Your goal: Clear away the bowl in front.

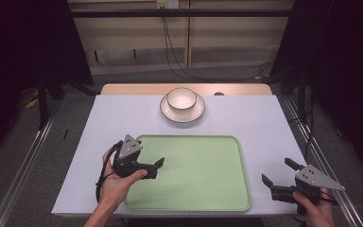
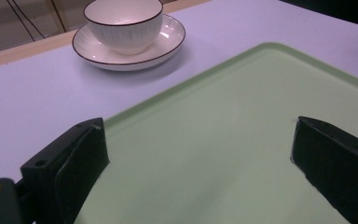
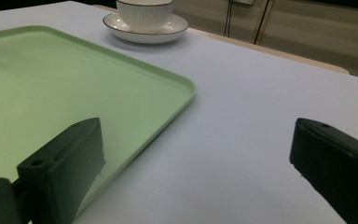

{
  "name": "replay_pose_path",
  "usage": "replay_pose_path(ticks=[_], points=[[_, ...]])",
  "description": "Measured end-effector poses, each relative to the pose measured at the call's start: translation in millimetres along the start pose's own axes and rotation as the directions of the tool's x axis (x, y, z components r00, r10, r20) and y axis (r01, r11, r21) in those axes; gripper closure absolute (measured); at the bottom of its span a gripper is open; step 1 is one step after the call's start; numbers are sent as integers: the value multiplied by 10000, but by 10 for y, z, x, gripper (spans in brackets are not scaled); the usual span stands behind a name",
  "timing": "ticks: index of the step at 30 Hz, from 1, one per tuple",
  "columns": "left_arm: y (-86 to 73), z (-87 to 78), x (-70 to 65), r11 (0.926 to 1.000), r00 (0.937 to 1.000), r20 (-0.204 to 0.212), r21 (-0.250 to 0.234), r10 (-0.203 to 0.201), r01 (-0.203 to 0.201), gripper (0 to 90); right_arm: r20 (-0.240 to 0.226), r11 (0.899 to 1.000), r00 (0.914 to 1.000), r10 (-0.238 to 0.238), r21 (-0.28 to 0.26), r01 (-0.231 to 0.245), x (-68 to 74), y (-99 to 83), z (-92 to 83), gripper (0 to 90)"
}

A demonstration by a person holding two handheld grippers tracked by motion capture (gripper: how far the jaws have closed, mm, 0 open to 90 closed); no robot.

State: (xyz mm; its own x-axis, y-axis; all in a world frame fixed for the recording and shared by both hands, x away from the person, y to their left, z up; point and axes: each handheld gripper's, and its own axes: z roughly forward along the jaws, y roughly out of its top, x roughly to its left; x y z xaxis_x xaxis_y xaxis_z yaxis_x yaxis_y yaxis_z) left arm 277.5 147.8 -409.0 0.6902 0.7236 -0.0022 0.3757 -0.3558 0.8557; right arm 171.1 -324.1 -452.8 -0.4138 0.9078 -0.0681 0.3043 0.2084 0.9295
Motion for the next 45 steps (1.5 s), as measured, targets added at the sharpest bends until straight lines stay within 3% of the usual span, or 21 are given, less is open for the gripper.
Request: replay_pose_path(ticks=[3, 5, 7, 9, 11, 18, 26, 34, 35, 45], points=[[24, 42, 51, 9995, 9994, 150, -32, -299, 299, 36, -32, 10000, 10000, 11, 12, -11, 3, -2, -1, 25], [58, 81, 89, 9998, 9998, -36, 14, -186, 186, 37, -38, 10000, 10000, 19, -24, -19, 5, -2, -3, 25], [92, 119, 131, 9990, 9987, 261, -21, -438, 439, 36, 14, 10000, 10000, -24, -70, 24, 3, -2, -4, 25], [134, 160, 166, 9998, 9993, 336, 112, -144, 141, 32, 35, 10000, 10000, -25, -92, 26, 1, -1, -6, 25], [153, 192, 206, 9997, 9992, 322, 39, -246, 245, 36, 25, 10000, 10000, -17, -92, 17, 2, -1, -8, 25], [277, 350, 381, 9985, 9984, -147, 76, -543, 544, 39, 16, 10000, 10000, -14, -84, 14, 0, -2, -9, 25], [433, 493, 470, 9991, 9991, -74, 97, -416, 417, 37, -39, 10000, 10000, 14, -68, -14, -1, -4, -12, 25], [592, 624, 579, 9973, 9974, 58, 148, -721, 720, 36, -106, 10000, 9999, 12, -43, -13, -4, -6, -14, 25], [606, 628, 599, 9982, 9984, 16, 199, -568, 568, 34, -112, 10000, 9999, 13, -38, -13, -4, -7, -14, 25], [760, 765, 746, 9984, 9974, -463, 124, -546, 552, 42, -107, 9999, 9999, 84, -87, -85, -9, -7, -9, 25]])
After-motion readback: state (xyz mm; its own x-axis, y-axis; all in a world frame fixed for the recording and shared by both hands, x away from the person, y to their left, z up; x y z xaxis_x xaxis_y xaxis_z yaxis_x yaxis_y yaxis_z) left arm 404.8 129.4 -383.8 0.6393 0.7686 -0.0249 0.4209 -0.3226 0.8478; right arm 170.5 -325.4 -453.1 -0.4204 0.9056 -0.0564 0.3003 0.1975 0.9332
